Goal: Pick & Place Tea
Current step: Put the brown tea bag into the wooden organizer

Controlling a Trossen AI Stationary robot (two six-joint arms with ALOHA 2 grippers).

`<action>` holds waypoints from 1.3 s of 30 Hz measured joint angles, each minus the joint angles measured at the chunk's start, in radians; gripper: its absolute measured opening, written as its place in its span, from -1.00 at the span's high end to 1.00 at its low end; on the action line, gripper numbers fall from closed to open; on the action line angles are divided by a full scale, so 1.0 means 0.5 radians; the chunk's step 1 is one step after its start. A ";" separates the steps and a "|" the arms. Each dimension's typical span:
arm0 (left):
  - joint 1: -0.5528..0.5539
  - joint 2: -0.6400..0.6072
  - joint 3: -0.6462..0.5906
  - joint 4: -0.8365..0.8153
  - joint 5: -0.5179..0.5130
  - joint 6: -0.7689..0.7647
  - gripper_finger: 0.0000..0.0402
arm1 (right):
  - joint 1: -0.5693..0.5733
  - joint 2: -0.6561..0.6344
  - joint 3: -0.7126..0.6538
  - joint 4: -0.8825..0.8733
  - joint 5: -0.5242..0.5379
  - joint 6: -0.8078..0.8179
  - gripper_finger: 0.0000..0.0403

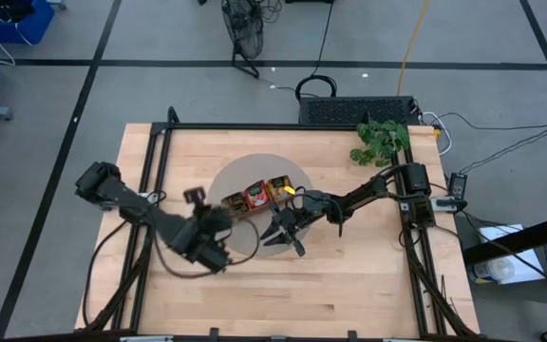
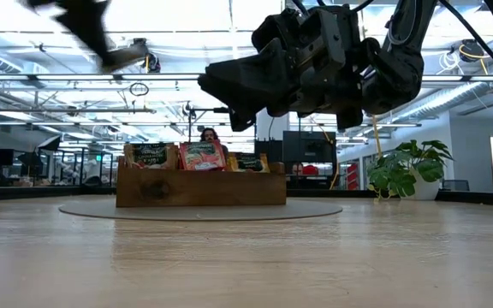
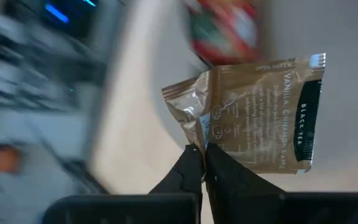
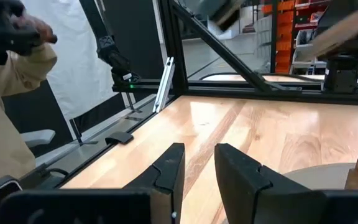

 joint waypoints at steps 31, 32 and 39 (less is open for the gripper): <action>0.289 0.636 -0.491 0.423 -0.902 0.042 0.96 | -0.002 0.000 0.000 -0.009 0.005 -0.058 0.63; 0.289 0.643 -0.491 0.421 -0.886 0.035 0.96 | -0.002 0.000 0.000 -0.010 0.005 -0.058 0.63; 0.258 0.654 -0.490 0.416 -0.677 0.064 0.92 | -0.002 0.000 0.000 -0.011 0.005 -0.058 0.63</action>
